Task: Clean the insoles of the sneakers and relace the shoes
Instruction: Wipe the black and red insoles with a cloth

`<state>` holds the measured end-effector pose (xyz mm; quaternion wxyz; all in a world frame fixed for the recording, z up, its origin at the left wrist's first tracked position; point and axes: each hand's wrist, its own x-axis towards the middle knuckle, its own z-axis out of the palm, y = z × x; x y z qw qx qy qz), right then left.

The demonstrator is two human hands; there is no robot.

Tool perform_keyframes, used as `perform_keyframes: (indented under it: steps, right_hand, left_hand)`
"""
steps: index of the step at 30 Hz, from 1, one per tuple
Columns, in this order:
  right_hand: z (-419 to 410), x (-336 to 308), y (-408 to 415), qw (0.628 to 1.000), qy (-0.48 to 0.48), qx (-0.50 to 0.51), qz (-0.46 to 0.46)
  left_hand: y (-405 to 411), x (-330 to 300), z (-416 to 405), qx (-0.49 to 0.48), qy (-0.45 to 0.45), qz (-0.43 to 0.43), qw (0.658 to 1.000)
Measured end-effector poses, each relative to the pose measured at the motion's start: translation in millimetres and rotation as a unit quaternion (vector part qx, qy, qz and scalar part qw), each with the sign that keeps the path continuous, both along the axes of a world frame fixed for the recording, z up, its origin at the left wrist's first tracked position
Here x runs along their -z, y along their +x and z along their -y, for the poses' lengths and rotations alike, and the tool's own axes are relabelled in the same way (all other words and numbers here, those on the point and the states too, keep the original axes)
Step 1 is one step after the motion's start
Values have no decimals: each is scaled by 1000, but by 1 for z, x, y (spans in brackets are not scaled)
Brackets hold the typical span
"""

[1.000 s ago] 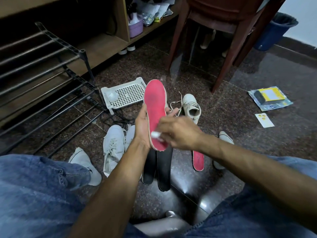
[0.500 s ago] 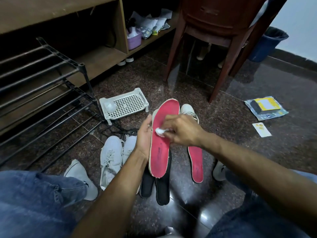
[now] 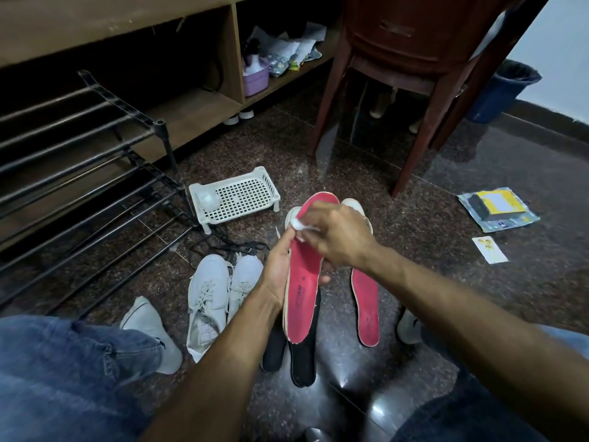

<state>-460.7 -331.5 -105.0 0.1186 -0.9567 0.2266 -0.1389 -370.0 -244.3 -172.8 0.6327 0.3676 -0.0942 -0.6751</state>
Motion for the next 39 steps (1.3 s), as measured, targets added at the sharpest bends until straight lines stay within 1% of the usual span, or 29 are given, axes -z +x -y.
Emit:
perform_keyframes:
  steps: [1, 2, 3, 5, 6, 7, 9, 11, 12, 13, 14, 16, 17, 18, 20, 22, 24, 26, 28, 30, 32, 34, 37, 39]
  right_hand:
    - [0, -1, -1, 999, -20, -21, -31]
    - [7, -3, -1, 998, -46, -7, -44]
    - [17, -4, 1, 997, -61, 31, -46]
    - [35, -10, 2, 991, -55, 117, -34]
    - [39, -12, 1, 990, -55, 130, -20]
    - [36, -13, 2, 992, -57, 116, -12]
    - [18, -12, -1, 998, -46, 29, -30]
    - [-6, -7, -6, 995, -29, -55, -77]
    - [-12, -6, -8, 991, -32, -71, -112]
    - [-11, -6, -8, 989, -47, -60, -127]
    - [-5, -8, -6, 991, -59, -27, -118]
    - [9, -13, -1, 993, -52, 75, -76]
    - [11, -13, 0, 991, -48, 107, -59]
    - [8, -11, 0, 992, -46, 105, -51]
    - [-12, -3, -1, 997, -31, 34, -64]
    - [-38, 1, -10, 995, 22, -60, -78]
    - [-42, 3, -18, 989, 66, -100, -89]
    - [-30, 3, -13, 992, 28, -87, -90]
    - [-14, 3, -4, 996, -29, -32, -74]
    - [-5, 0, 4, 998, -31, 5, -63]
    - [-11, -2, 5, 997, -9, -19, -77]
    - [-25, -2, -4, 991, 0, -75, -106]
    - [-46, -1, -22, 978, -20, -154, -138]
    - [-45, -1, -23, 981, -28, -137, -132]
  left_hand:
    - [0, 1, -2, -3, 3, 2, 1000]
    - [-2, 3, -4, -2, 0, 2, 1000]
    - [-3, 5, -5, 0, -3, 1, 1000]
    - [-4, 10, -6, 9, -5, -2, 1000]
    - [-4, 10, -5, 13, -6, -2, 1000]
    - [-3, 9, -4, 12, -10, -4, 1000]
    - [0, 6, -3, -6, -17, -6, 1000]
    - [3, 6, -2, -28, -12, -14, 999]
    - [5, 5, -2, -32, -13, -25, 999]
    - [5, 3, -2, -33, -17, -34, 999]
    - [6, 2, -2, -37, -23, -39, 998]
    - [6, 0, -1, -44, -28, -37, 998]
    - [6, -1, 0, -46, -28, -36, 998]
    - [7, -3, 1, -47, -28, -41, 998]
    - [10, -5, 2, -59, -22, -57, 996]
    - [14, -1, 0, -78, -11, -86, 993]
    - [15, 3, -3, -86, -3, -114, 990]
    - [13, 7, -5, -88, -2, -115, 989]
    - [11, 5, -3, -103, -6, -105, 989]
    - [9, -1, 0, -111, 1, -90, 990]
    - [10, -3, 0, -103, 22, -68, 992]
    - [12, -2, -3, -103, 43, -53, 992]
    - [15, -2, -5, -105, 57, -76, 990]
    - [17, -6, -3, -116, 63, -71, 989]
